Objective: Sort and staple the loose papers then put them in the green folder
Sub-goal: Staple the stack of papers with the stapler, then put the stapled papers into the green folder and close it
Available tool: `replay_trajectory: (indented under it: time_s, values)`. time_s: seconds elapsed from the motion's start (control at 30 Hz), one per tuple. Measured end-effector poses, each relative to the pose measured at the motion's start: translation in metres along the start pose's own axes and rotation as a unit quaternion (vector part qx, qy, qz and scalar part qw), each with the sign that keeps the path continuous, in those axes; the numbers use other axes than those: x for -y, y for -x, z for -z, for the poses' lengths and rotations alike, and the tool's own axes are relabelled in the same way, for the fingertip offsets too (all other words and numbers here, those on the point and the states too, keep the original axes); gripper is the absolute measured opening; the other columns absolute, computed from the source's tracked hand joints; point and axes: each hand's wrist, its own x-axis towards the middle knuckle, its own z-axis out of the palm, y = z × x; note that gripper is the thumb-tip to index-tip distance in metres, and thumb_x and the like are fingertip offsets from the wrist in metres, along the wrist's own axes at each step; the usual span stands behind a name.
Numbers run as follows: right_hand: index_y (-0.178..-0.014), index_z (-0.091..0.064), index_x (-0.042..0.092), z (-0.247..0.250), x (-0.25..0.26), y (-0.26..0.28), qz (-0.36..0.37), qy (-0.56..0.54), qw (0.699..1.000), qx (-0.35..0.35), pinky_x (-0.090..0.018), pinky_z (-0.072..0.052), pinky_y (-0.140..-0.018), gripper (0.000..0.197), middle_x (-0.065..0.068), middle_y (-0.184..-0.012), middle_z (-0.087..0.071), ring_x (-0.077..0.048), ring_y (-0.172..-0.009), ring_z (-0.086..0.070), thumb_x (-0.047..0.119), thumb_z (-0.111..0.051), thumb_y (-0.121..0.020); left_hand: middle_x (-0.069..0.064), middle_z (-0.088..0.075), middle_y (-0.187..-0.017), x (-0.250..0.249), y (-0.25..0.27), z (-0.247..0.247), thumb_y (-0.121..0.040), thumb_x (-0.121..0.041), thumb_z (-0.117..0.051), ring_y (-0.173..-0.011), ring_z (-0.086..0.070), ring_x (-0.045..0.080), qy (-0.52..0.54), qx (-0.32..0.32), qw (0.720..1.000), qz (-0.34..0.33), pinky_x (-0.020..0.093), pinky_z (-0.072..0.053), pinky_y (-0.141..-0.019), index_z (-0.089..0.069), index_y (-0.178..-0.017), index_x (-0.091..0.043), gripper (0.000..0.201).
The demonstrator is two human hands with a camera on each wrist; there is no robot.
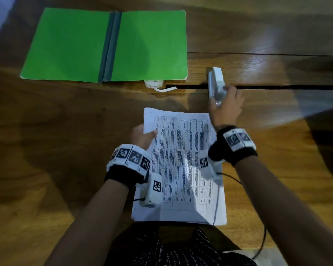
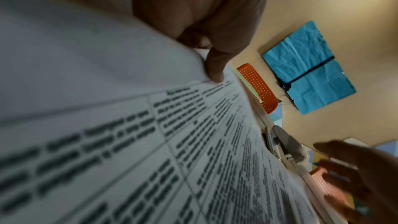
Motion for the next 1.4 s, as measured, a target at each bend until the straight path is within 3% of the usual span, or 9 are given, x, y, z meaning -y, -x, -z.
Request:
replay_trajectory:
  time_s: [0.23,0.53,0.6,0.67,0.83,1.0,1.13,1.27,1.4]
  values:
    - [-0.141,-0.024,0.003,0.005,-0.027,0.066,-0.093,-0.191,0.974,0.075,-0.046,-0.036,-0.110,0.078,-0.018,-0.143,-0.040,-0.032,-0.130,-0.041,0.031,-0.067,-0.082,0.023,-0.060,-0.126,-0.012,0.010,0.019,-0.092,-0.003,-0.051,-0.108,-0.060,0.027,0.041,-0.048,0.990,-0.124,0.022,-0.048,-0.077,-0.054,-0.124,0.007,0.033]
    - [-0.110,-0.051,-0.003,-0.018,-0.012,0.114,-0.114,-0.185,0.949,0.230,-0.045,-0.055,-0.080,0.034,-0.021,-0.109,-0.063,-0.038,-0.104,-0.060,0.019,-0.061,-0.086,0.007,-0.053,-0.100,-0.006,-0.014,0.073,-0.094,-0.008,-0.050,-0.082,-0.050,0.018,0.055,-0.085,0.990,-0.103,0.016,-0.038,-0.045,-0.055,-0.122,0.006,0.032]
    - [-0.113,-0.050,0.001,-0.023,-0.007,0.116,-0.114,-0.137,0.954,0.240,-0.026,-0.051,-0.063,0.029,-0.013,-0.105,-0.061,-0.031,-0.097,-0.061,0.011,-0.058,-0.087,0.006,-0.054,-0.095,0.005,-0.022,0.079,-0.093,-0.006,-0.049,-0.087,-0.047,0.017,0.021,-0.073,0.994,-0.083,0.020,-0.034,-0.060,-0.061,-0.107,-0.002,0.018]
    - [-0.117,-0.045,0.003,-0.025,0.001,0.116,-0.122,-0.073,0.962,0.233,-0.029,-0.052,-0.070,0.035,-0.011,-0.108,-0.059,-0.029,-0.096,-0.060,0.005,-0.058,-0.084,0.009,-0.056,-0.086,0.009,-0.031,0.089,-0.091,-0.003,-0.051,-0.086,-0.046,0.018,0.005,-0.075,0.995,-0.059,0.025,-0.034,-0.065,-0.059,-0.086,-0.006,0.010]
    - [-0.120,-0.043,0.000,-0.024,0.050,0.074,-0.025,0.037,0.991,0.130,-0.042,-0.040,-0.098,0.047,-0.021,-0.127,-0.047,-0.035,-0.119,-0.045,0.008,-0.064,-0.078,0.018,-0.060,-0.125,-0.013,-0.050,0.124,-0.086,-0.002,-0.055,-0.111,-0.059,0.031,0.016,-0.120,0.992,-0.045,0.038,-0.048,-0.092,-0.055,-0.123,-0.001,0.036]
    - [-0.122,-0.047,-0.007,-0.046,0.105,-0.004,-0.106,-0.104,0.982,0.115,-0.030,-0.038,-0.078,0.041,-0.013,-0.113,-0.054,-0.021,-0.097,-0.049,0.014,-0.054,-0.087,0.018,-0.057,-0.130,-0.051,-0.084,0.152,-0.089,-0.002,-0.056,-0.120,-0.054,0.030,-0.076,-0.131,0.983,-0.101,0.031,-0.044,-0.096,-0.050,-0.125,0.002,0.037]
    - [-0.082,-0.053,0.012,-0.066,0.105,-0.047,-0.173,-0.137,0.964,0.150,-0.035,-0.039,-0.077,0.013,-0.010,-0.098,-0.047,-0.019,-0.089,-0.044,0.023,-0.050,-0.088,0.016,-0.045,-0.142,-0.073,-0.113,0.161,-0.091,-0.007,-0.052,-0.122,-0.052,0.033,-0.229,-0.096,0.962,-0.113,0.036,-0.045,-0.097,-0.042,-0.138,-0.010,0.048]
    - [-0.060,-0.045,0.020,-0.087,0.091,-0.079,-0.214,-0.195,0.945,0.150,-0.040,-0.048,-0.080,0.025,-0.012,-0.092,-0.058,-0.023,-0.086,-0.051,0.022,-0.053,-0.083,0.019,-0.032,-0.150,-0.082,-0.137,0.156,-0.092,-0.018,-0.052,-0.131,-0.042,0.037,-0.347,-0.054,0.931,-0.102,0.043,-0.040,-0.106,-0.033,-0.144,-0.013,0.056]
    - [-0.101,-0.053,0.014,-0.079,0.118,-0.076,-0.221,-0.280,0.917,0.179,-0.030,-0.057,-0.060,0.012,-0.022,-0.125,-0.056,-0.023,-0.071,-0.060,0.009,-0.050,-0.091,0.018,-0.024,-0.153,-0.082,-0.142,0.145,-0.096,-0.027,-0.044,-0.137,-0.032,0.037,-0.366,-0.060,0.927,-0.061,0.043,-0.035,-0.110,-0.038,-0.142,-0.012,0.048]
